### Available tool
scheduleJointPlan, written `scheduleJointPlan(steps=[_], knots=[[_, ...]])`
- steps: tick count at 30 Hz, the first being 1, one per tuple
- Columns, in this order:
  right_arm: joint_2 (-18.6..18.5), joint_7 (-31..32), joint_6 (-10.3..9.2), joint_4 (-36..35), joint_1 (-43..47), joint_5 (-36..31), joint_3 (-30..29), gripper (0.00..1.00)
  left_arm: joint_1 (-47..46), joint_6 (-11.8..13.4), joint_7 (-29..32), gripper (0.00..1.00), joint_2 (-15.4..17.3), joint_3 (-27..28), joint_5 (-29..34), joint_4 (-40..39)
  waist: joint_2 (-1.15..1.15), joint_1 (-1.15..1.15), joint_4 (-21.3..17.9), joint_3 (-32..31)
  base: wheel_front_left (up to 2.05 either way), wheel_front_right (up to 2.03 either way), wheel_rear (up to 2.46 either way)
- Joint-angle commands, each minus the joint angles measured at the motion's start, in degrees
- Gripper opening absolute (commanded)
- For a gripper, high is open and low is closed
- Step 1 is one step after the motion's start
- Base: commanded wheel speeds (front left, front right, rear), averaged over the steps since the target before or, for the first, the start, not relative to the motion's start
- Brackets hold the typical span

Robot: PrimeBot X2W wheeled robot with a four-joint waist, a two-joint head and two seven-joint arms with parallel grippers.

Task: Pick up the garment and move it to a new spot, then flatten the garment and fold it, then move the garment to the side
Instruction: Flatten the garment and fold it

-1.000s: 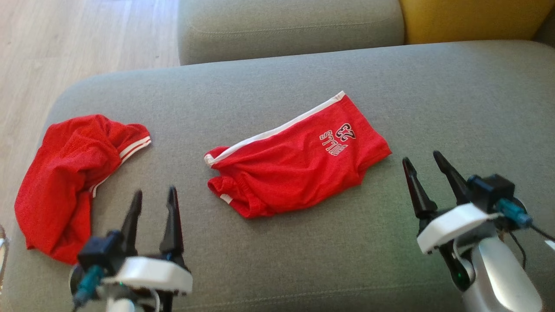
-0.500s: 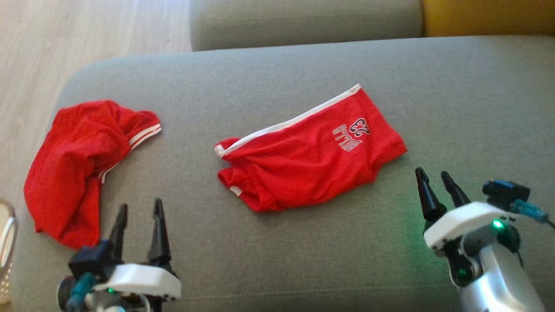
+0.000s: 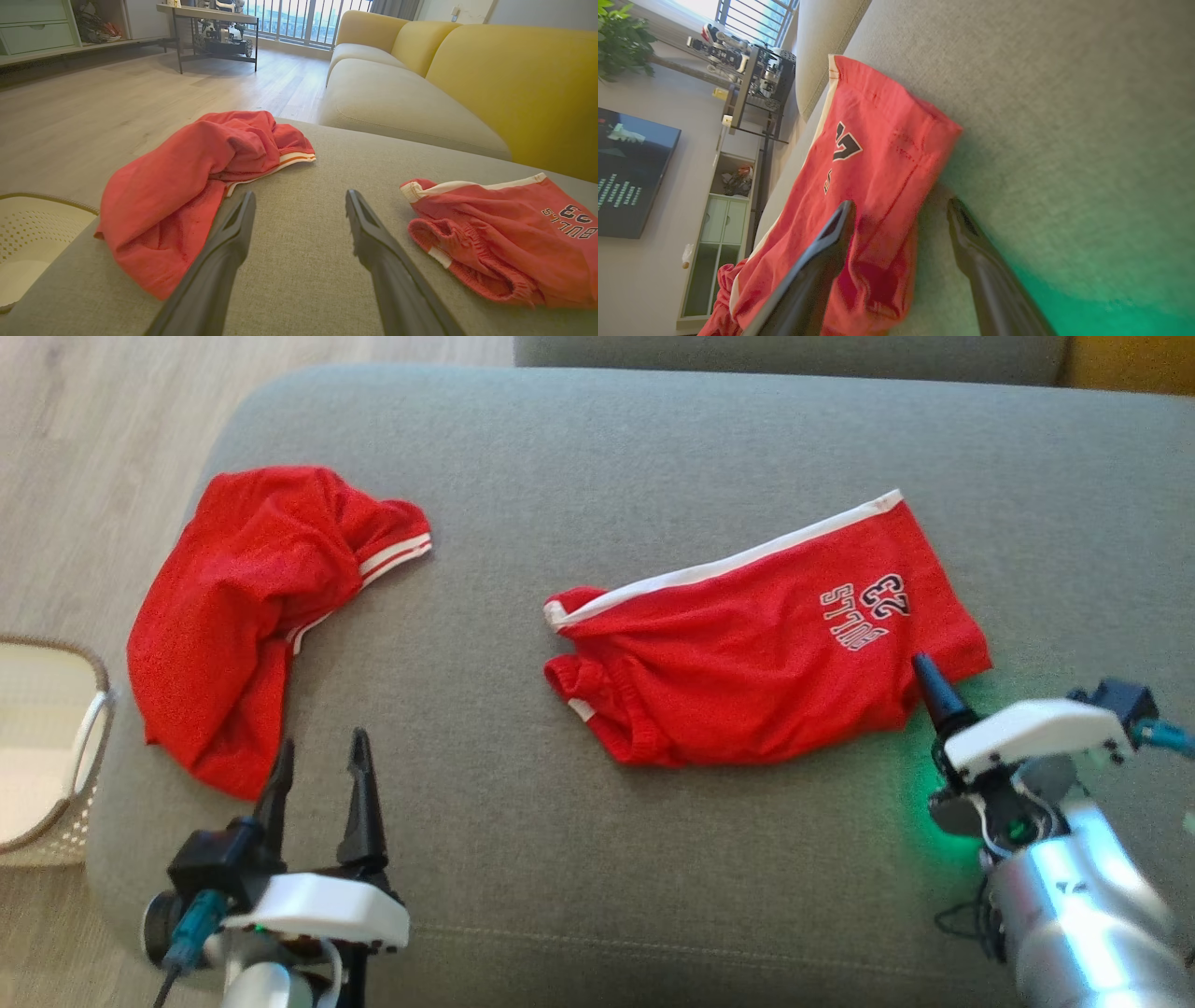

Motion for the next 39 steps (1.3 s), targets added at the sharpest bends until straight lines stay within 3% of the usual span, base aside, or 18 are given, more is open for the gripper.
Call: scheduleJointPlan(steps=[1,12,13,14,15,25,33,39], knots=[[0.29,0.92,-0.02,1.35,-3.42,-0.56,0.79,1.0,-2.68,0.48,-0.31,1.0,0.06,1.12,-0.09,-2.04,0.0,0.0,1.51,1.09,0.0,0.0,0.0],[-0.36,2.3,-0.02,11.68,-11.02,-2.06,-0.5,1.0,-3.46,1.35,-0.31,1.0,0.05,-0.75,-0.88,-3.01,0.0,0.0,3.95,3.08,0.0,0.0,0.0],[-0.38,2.47,-0.02,12.22,-11.39,-2.56,-0.12,0.87,-3.57,1.43,-0.31,1.0,0.05,-0.86,-0.94,-3.04,0.0,0.0,4.04,3.17,0.0,0.0,0.0],[-0.47,2.53,-0.02,12.64,-11.69,-3.2,0.39,0.32,-3.65,1.52,-0.31,1.0,0.05,-0.95,-1.0,-3.07,0.0,0.0,4.1,3.26,0.0,0.0,0.0],[-0.6,2.34,-0.02,12.97,-11.94,-3.79,0.82,0.0,-3.7,1.62,-0.31,1.0,0.05,-1.0,-1.06,-3.11,0.0,0.0,4.1,3.31,0.0,0.0,0.0],[-2.28,-6.56,-0.02,14.28,-11.72,-4.63,-0.43,0.0,-3.3,0.75,-0.31,1.0,0.05,-1.36,-2.61,-4.6,0.0,0.0,2.42,1.3,0.0,0.0,0.0],[-6.41,-15.97,-0.02,15.43,-9.24,-5.43,-4.07,0.0,-2.09,0.61,-0.31,1.0,0.05,-0.82,-2.6,-4.43,0.0,0.0,-0.26,-1.38,0.0,0.0,0.0],[-9.19,-18.78,-0.02,15.77,-6.72,-10.39,-6.89,0.0,-1.5,0.54,-0.31,1.0,0.05,-0.47,-2.98,-4.36,0.0,0.0,-1.68,-2.25,0.0,0.0,0.0]])
